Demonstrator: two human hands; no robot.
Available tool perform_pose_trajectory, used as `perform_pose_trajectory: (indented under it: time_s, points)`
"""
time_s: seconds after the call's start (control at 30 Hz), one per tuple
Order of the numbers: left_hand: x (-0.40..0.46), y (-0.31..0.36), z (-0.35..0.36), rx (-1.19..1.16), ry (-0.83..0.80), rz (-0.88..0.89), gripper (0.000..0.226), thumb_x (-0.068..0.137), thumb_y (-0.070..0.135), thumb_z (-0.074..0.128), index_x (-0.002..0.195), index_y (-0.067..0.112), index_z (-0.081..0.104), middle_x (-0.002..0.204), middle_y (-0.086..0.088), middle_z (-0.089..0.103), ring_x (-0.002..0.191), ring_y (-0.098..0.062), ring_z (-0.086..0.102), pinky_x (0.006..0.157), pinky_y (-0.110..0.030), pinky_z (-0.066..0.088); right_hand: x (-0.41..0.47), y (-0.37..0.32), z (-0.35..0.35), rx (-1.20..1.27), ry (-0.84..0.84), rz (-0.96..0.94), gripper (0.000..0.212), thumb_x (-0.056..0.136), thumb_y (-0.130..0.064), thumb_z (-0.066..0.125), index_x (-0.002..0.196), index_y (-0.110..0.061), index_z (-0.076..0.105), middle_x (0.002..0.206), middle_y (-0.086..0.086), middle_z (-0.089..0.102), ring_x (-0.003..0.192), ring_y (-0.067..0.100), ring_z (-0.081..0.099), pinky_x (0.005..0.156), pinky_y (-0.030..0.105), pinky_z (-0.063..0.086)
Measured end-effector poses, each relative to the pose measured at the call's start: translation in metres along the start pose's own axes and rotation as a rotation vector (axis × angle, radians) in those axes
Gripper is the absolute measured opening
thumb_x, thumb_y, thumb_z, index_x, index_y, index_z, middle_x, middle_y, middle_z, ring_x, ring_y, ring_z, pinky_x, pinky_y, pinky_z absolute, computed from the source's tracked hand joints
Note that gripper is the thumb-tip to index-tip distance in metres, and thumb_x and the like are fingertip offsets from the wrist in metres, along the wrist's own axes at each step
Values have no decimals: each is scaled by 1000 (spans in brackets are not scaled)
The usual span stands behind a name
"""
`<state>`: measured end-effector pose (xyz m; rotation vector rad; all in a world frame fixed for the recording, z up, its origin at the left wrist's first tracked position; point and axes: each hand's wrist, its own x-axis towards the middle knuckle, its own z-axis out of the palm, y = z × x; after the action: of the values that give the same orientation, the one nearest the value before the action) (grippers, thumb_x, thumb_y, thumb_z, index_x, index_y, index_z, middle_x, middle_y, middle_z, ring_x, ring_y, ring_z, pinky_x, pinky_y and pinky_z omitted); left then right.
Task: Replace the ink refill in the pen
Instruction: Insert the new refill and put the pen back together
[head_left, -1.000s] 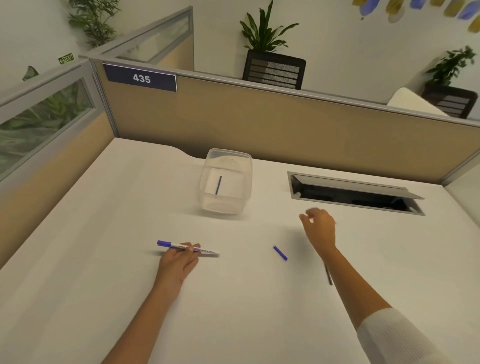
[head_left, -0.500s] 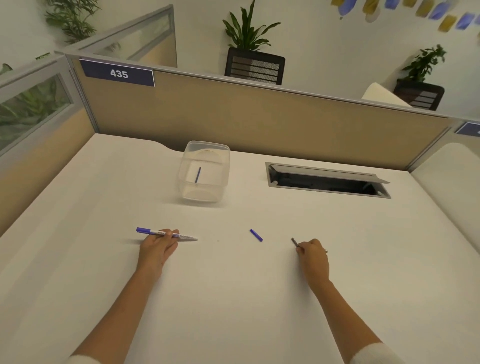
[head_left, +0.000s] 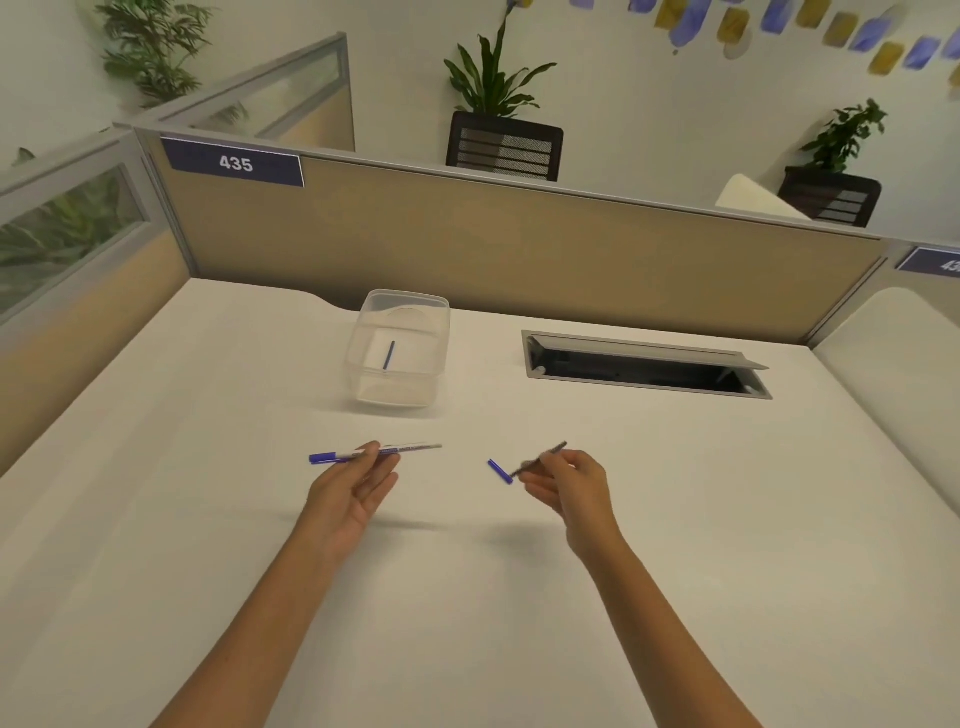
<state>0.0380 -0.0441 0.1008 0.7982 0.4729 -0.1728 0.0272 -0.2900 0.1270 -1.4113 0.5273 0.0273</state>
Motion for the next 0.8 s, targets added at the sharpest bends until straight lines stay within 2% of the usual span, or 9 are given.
perform_pose_trajectory:
  time_s: [0.1, 0.2, 0.33, 0.47, 0.63, 0.8]
  points:
    - [-14, -8, 24, -61, -35, -23, 9, 88, 5, 55, 91, 3, 64, 75, -5, 75, 74, -14, 73, 69, -26, 58, -21, -18, 24, 274, -119, 20, 16, 93, -7, 49, 104, 3, 55, 87, 17, 73, 79, 25, 72, 71, 29, 60]
    - [-24, -13, 41, -116, -48, -45, 10, 88, 5, 55, 92, 3, 64, 75, -7, 75, 74, -15, 73, 68, -26, 59, -31, -30, 37, 411, -134, 32, 22, 94, -8, 45, 109, 6, 56, 86, 14, 74, 79, 26, 72, 70, 30, 60]
    - [-32, -17, 51, -187, -28, -57, 11, 87, 7, 57, 92, 2, 65, 77, -10, 75, 74, -17, 73, 72, -29, 58, -39, -37, 42, 491, -140, 78, 26, 96, -10, 44, 113, 5, 56, 86, 13, 75, 80, 26, 73, 62, 29, 59]
    - [-34, -18, 52, -203, -11, -63, 11, 86, 8, 58, 92, 3, 66, 79, -11, 75, 75, -17, 73, 75, -31, 57, -41, -36, 43, 516, -107, 23, 25, 97, -10, 42, 117, 3, 50, 85, 12, 76, 81, 28, 73, 66, 32, 61]
    - [-35, -21, 52, -213, 1, -66, 11, 86, 9, 58, 91, 3, 67, 80, -11, 75, 76, -19, 73, 77, -32, 56, -42, -35, 44, 444, -68, -43, 18, 96, -13, 47, 113, -9, 46, 89, 9, 75, 78, 26, 73, 70, 33, 61]
    - [-35, -24, 52, -222, -12, -96, 12, 85, 8, 59, 94, 2, 66, 81, -11, 75, 77, -18, 73, 73, -30, 58, -36, -29, 44, 94, -23, -315, 12, 89, -18, 61, 100, -19, 56, 95, 1, 70, 81, 16, 71, 62, 21, 57]
